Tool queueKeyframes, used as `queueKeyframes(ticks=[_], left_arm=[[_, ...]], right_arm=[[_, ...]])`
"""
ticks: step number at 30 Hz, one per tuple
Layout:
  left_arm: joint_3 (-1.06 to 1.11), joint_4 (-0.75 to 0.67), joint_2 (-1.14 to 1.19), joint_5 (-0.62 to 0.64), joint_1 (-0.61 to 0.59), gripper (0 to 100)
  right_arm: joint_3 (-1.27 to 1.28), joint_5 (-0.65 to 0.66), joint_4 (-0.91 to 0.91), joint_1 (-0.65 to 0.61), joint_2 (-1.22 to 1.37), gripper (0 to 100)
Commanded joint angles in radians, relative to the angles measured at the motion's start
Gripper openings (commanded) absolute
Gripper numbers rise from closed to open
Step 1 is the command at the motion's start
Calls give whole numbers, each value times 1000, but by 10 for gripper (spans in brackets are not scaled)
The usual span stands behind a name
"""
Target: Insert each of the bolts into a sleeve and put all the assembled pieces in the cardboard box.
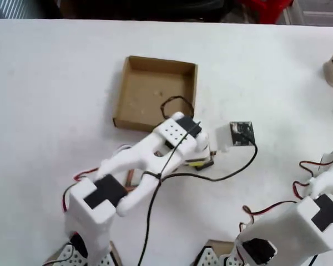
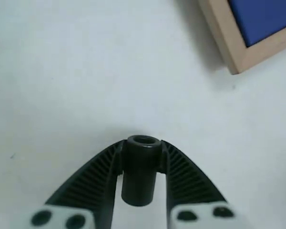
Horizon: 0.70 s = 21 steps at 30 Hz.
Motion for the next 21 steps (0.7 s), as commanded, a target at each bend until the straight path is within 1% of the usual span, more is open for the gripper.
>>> queueKeyframes(ticks=[1,2,4,6,8,12,16,21], left_arm=[[-29,-94,-1,-11,33,146],[-29,-112,-1,-12,39,146],[-31,-130,-1,-55,41,146],[-57,-132,4,-84,35,146],[-103,-126,36,-86,16,146],[-247,-63,148,-92,-4,146],[-353,9,240,-94,12,107],[-417,23,312,-84,10,101]], right_arm=[[-41,-8,-21,7,-24,16],[-40,-8,-19,7,-21,16],[-38,-8,-19,7,-15,16],[-34,-8,-16,7,-15,16],[-32,-8,-15,7,-18,16],[-40,-5,16,18,-24,16],[-37,-2,13,28,-22,16],[-38,0,13,27,-22,16]])
